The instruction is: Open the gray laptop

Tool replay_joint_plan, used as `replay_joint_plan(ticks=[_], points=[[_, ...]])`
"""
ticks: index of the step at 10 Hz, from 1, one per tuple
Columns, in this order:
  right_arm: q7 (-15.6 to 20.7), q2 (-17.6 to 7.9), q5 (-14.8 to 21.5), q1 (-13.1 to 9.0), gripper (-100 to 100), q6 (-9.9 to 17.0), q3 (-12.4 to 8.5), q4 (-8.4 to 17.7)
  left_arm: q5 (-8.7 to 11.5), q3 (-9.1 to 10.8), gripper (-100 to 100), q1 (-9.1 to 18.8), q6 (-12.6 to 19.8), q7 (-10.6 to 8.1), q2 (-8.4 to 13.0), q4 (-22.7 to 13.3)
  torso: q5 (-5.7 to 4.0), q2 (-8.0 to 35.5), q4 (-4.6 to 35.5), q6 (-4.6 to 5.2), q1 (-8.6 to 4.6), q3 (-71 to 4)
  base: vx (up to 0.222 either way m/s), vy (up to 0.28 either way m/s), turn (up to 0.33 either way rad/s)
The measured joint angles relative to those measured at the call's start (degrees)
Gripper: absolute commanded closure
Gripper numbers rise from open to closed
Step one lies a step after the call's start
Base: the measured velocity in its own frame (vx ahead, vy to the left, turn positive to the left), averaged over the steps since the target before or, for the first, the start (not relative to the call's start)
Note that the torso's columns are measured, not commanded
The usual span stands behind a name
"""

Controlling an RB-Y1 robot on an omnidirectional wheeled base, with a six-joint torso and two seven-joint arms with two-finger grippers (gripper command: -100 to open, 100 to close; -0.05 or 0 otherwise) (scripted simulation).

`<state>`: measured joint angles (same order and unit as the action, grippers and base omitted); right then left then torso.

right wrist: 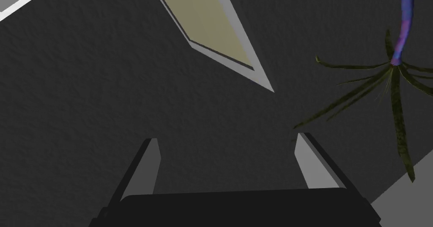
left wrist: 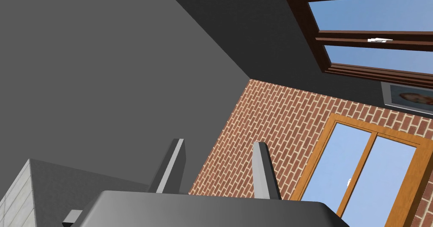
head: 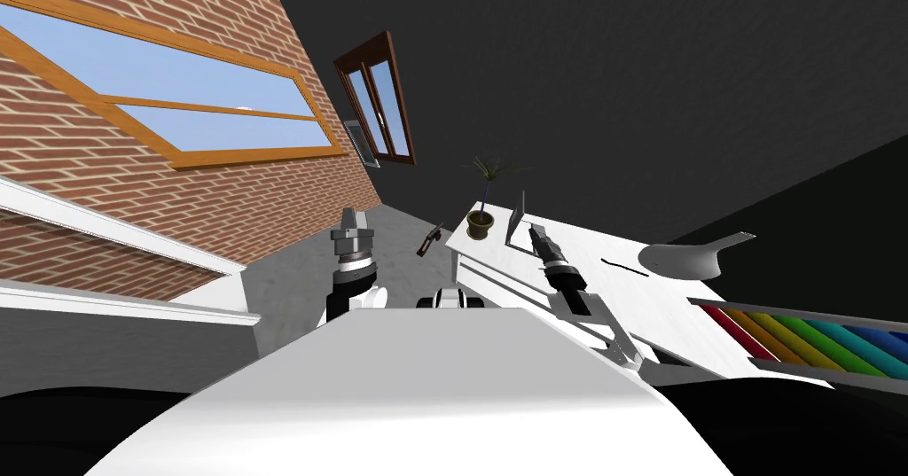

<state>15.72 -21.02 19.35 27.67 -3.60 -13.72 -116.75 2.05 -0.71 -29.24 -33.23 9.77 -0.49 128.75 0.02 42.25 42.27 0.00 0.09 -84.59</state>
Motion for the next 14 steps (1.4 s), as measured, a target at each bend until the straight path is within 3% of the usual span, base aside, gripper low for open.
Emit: replay_joint_plan(ticks=[2, 4, 5, 6, 14], points=[[2.5, -3.0, 2.6, 0.1, -100, 2.9, -1.5, 1.2, 0.0, 0.00, 0, 0.0, 0.0, 0.00, 0.0, 0.0, -0.01, 0.1, 0.0, 0.01, -0.11, 0.0, 0.107, 0.171, 0.008], [5.3, -5.4, 5.5, -0.3, -100, 5.1, -2.7, 3.5, 0.0, 0.00, 0, 0.0, 0.0, 0.00, 0.0, 0.0, -0.05, 0.0, 0.0, 0.00, -0.19, 0.0, 0.103, 0.156, 0.011], [6.7, -6.4, 7.0, -1.1, -100, 5.7, -3.4, 5.9, 0.0, 0.00, 0, 0.0, 0.0, 0.00, 0.0, 0.0, -0.03, 0.1, 0.0, 0.00, -0.13, 0.0, 0.080, 0.153, 0.010], [7.9, -7.8, 8.1, -0.5, -100, 6.4, -4.4, 6.6, 0.0, 0.00, 0, 0.0, 0.0, 0.00, 0.0, 0.0, -0.01, 0.1, 0.0, 0.02, -0.10, 0.1, 0.092, 0.153, 0.004], [17.4, -14.7, 17.9, -1.4, -100, 13.0, -8.4, 13.9, 0.0, 0.01, 0, 0.0, 0.0, 0.00, 0.0, 0.0, -0.06, 0.0, 0.0, 0.00, -0.21, 0.0, 0.090, 0.133, 0.008]])
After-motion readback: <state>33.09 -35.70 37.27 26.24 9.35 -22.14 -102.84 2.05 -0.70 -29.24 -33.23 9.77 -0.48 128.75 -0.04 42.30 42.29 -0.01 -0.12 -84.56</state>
